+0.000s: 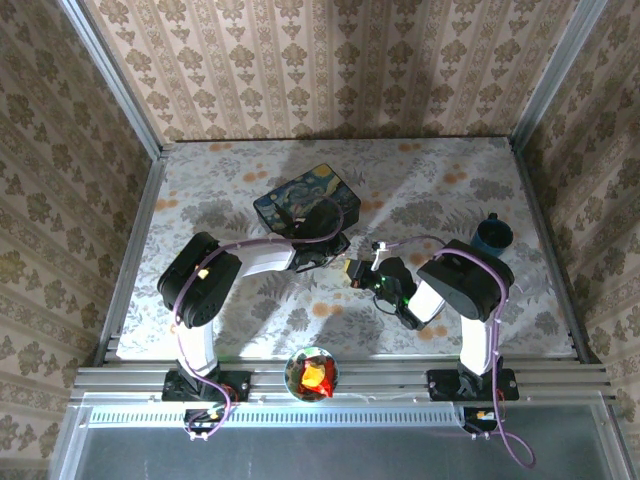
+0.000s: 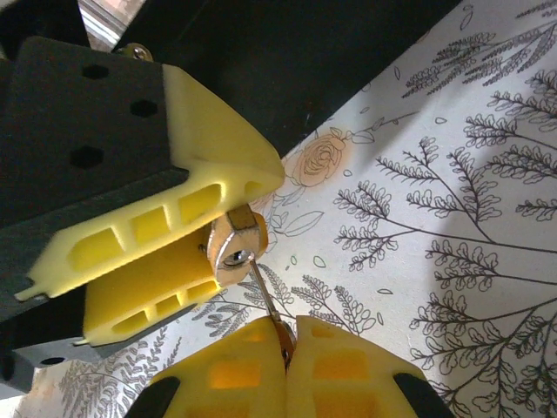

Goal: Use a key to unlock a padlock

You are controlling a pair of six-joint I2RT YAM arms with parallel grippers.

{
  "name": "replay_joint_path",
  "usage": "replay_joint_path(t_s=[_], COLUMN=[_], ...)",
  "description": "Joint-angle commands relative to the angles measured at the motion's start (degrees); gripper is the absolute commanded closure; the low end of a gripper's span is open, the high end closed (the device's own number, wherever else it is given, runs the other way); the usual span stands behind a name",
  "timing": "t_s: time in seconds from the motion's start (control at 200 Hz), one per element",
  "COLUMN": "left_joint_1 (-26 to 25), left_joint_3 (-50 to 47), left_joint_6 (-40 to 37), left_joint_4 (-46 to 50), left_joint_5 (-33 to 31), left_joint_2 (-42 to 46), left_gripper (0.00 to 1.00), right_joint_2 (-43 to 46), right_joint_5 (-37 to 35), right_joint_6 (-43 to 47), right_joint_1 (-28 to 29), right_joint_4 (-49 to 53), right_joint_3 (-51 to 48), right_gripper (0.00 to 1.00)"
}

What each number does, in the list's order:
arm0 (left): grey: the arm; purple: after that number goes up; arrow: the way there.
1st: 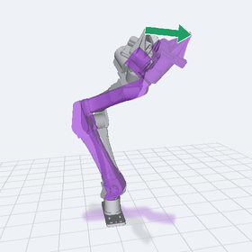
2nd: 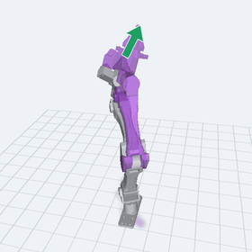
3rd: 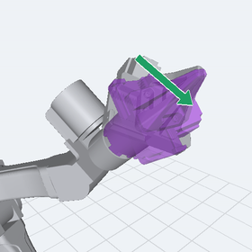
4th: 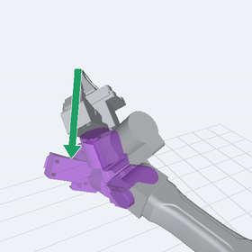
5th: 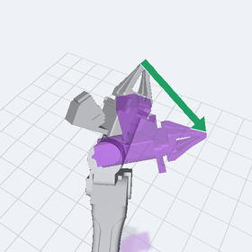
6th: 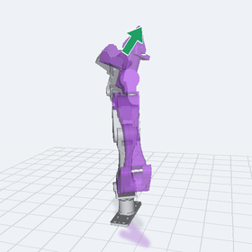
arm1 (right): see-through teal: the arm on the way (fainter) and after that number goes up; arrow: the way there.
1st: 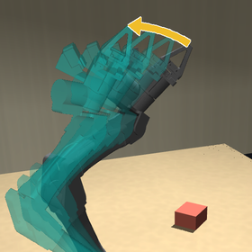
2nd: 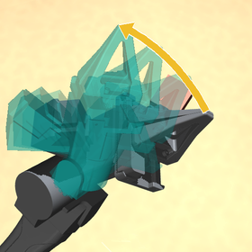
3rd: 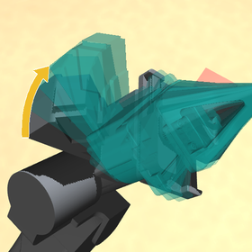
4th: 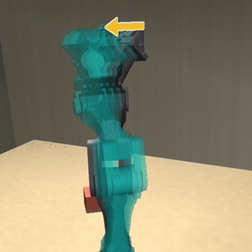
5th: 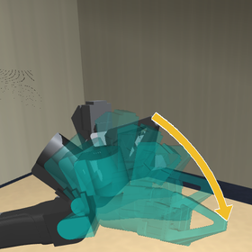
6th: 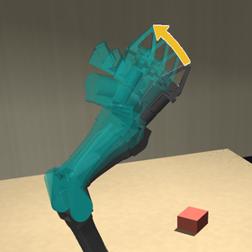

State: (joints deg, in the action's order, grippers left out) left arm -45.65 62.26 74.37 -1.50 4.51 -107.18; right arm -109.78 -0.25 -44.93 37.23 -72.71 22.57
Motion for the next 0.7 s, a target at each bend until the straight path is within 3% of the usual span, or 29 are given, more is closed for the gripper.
replay_joint_path(t_s=[0.0,0.695], left_joint_1=[-0.49,-0.25], left_joint_3=[-1.97,-2.15], left_joint_6=[6.38,6.48], left_joint_4=[-0.05,-1.14], left_joint_5=[10.03,11.70], left_joint_2=[-2.69,-2.86], left_gripper=[1.00,1.00], right_joint_2=[2.43,2.02], right_joint_5=[-1.71,-1.29], right_joint_6=[1.64,2.56], right_joint_1=[-0.14,-0.66], right_joint_4=[-2.09,-2.07], right_joint_3=[-0.59,2.34], right_gripper=[1.00,1.00])
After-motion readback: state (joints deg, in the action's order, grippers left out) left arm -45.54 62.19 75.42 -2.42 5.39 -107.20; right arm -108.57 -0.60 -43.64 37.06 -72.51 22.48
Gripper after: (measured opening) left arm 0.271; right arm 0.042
